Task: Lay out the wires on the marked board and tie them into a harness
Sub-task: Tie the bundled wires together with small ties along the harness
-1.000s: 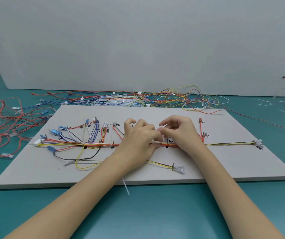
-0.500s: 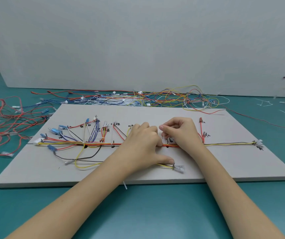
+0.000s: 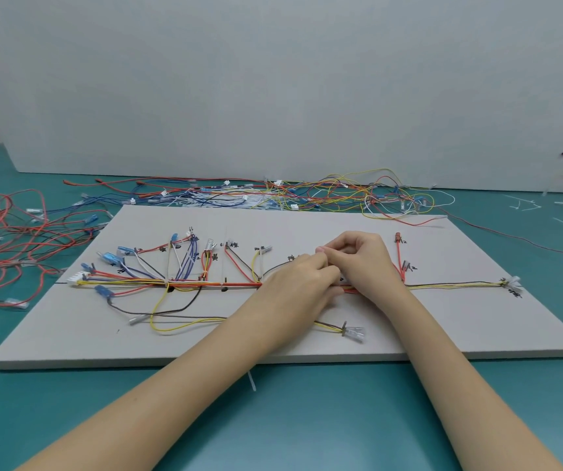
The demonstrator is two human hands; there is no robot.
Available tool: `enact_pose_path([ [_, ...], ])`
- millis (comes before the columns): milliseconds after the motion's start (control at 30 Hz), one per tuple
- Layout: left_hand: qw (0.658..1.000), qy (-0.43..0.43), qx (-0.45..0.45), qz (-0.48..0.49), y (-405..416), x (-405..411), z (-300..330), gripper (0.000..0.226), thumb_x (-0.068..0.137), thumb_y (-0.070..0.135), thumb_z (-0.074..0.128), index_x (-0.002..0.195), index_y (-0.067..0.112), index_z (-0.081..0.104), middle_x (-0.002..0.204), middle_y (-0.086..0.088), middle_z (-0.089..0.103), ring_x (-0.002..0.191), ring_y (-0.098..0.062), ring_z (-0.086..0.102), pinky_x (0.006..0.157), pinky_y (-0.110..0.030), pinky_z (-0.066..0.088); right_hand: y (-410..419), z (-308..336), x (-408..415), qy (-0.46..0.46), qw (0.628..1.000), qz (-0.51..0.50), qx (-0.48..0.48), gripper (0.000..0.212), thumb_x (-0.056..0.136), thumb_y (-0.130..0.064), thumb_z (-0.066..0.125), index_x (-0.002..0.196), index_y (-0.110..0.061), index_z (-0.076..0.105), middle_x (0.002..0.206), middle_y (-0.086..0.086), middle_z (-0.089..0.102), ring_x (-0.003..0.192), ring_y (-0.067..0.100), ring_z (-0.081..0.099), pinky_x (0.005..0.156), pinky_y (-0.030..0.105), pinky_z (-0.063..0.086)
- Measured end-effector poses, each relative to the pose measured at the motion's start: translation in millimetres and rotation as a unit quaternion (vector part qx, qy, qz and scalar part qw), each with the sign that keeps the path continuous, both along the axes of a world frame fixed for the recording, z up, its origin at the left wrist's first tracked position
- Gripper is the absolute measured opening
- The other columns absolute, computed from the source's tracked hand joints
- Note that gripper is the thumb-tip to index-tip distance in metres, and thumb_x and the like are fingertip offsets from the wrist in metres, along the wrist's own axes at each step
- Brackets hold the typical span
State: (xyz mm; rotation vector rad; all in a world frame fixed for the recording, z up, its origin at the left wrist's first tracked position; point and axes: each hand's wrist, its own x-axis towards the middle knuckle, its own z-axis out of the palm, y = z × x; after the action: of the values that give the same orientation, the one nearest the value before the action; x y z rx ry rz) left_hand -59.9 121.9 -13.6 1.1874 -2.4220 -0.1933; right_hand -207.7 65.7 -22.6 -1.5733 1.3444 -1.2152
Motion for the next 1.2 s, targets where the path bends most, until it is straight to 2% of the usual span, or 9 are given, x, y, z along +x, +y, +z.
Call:
enact_pose_path([
  [133, 0.995, 0.063, 0.077, -0.009, -1, -5, -4, 0.016, 0.100, 0.019, 0.050, 0.086, 0.012, 0.051, 0.097, -0.008, 0.054, 0.095, -0.023, 0.048, 0.082, -0.031, 0.036, -1, -1, -2, -0.008, 1.000, 0.027, 0.009, 0.017, 0.081, -0.006, 0.076, 0.067, -0.010, 0.066, 0.053, -0.002, 0.066, 0.043, 0.005, 0.053, 0.044, 0.015, 0.040],
  [233, 0.987, 0.125, 0.101, 0.004, -3, -9, -7, 0.017, 0.099, 0.015, 0.052, 0.083, 0.009, 0.051, 0.084, -0.003, 0.054, 0.080, -0.017, 0.046, 0.074, -0.027, 0.034, 0, -1, -4, -0.004, 0.999, 0.031, 0.009, 0.016, 0.080, -0.007, 0.077, 0.068, -0.010, 0.067, 0.060, 0.007, 0.067, 0.049, 0.010, 0.055, 0.048, 0.019, 0.043],
  [367, 0.953, 0.240, 0.183, 0.017, -8, -8, -7, 0.022, 0.099, 0.012, 0.049, 0.080, 0.005, 0.056, 0.063, 0.006, 0.060, 0.055, -0.006, 0.056, 0.056, -0.015, 0.040, 2, -1, -4, 0.012, 0.999, 0.044, 0.014, 0.014, 0.084, -0.006, 0.073, 0.071, -0.008, 0.066, 0.057, 0.003, 0.067, 0.046, 0.010, 0.057, 0.047, 0.019, 0.044],
  [500, 0.888, 0.351, 0.297, -0.002, -16, -4, -6, 0.025, 0.100, 0.008, 0.048, 0.076, 0.010, 0.056, 0.070, -0.007, 0.065, 0.056, -0.014, 0.064, 0.052, -0.018, 0.047, 0, -1, -5, 0.029, 0.999, 0.043, 0.008, 0.018, 0.085, -0.002, 0.069, 0.069, -0.010, 0.066, 0.055, -0.001, 0.065, 0.047, 0.006, 0.055, 0.049, 0.018, 0.043],
  [633, 0.834, 0.428, 0.349, -0.020, -18, 2, -7, 0.021, 0.096, 0.014, 0.058, 0.079, 0.008, 0.068, 0.074, -0.009, 0.070, 0.066, -0.019, 0.069, 0.065, -0.022, 0.056, 1, 2, -6, 0.020, 0.998, 0.054, 0.016, 0.018, 0.083, -0.006, 0.073, 0.067, -0.012, 0.067, 0.062, 0.009, 0.067, 0.047, 0.008, 0.054, 0.048, 0.018, 0.042],
  [733, 0.805, 0.456, 0.378, -0.023, -19, 6, -8, 0.015, 0.092, 0.015, 0.065, 0.090, 0.004, 0.073, 0.088, -0.018, 0.074, 0.078, -0.022, 0.071, 0.075, -0.026, 0.059, 2, 4, -9, 0.022, 0.997, 0.068, 0.030, 0.012, 0.084, -0.007, 0.073, 0.073, -0.005, 0.069, 0.074, 0.023, 0.069, 0.058, 0.016, 0.057, 0.057, 0.024, 0.045],
  [867, 0.794, 0.464, 0.392, -0.013, -21, 10, -6, 0.025, 0.078, -0.007, 0.073, 0.101, 0.002, 0.069, 0.095, -0.019, 0.074, 0.083, -0.019, 0.071, 0.077, -0.026, 0.058, 6, 10, -13, 0.034, 0.993, 0.097, 0.054, 0.013, 0.090, -0.008, 0.065, 0.082, 0.001, 0.069, 0.086, 0.041, 0.060, 0.072, 0.028, 0.048, 0.070, 0.041, 0.038],
  [1067, 0.795, 0.465, 0.389, -0.015, -21, 13, -2, 0.032, 0.075, -0.010, 0.074, 0.101, 0.006, 0.064, 0.090, -0.013, 0.075, 0.084, -0.018, 0.073, 0.074, -0.022, 0.056, 10, 15, -15, 0.034, 0.992, 0.098, 0.066, 0.015, 0.090, -0.013, 0.066, 0.081, -0.002, 0.068, 0.077, 0.031, 0.057, 0.072, 0.027, 0.046, 0.069, 0.038, 0.037],
  [1200, 0.761, 0.517, 0.392, 0.018, -22, 9, -4, 0.020, 0.084, -0.009, 0.067, 0.087, 0.005, 0.053, 0.082, -0.019, 0.072, 0.072, -0.024, 0.072, 0.072, -0.026, 0.060, 11, 17, -17, 0.021, 0.992, 0.096, 0.081, 0.016, 0.086, -0.019, 0.071, 0.078, -0.006, 0.072, 0.075, 0.019, 0.062, 0.069, 0.022, 0.047, 0.061, 0.026, 0.040],
])
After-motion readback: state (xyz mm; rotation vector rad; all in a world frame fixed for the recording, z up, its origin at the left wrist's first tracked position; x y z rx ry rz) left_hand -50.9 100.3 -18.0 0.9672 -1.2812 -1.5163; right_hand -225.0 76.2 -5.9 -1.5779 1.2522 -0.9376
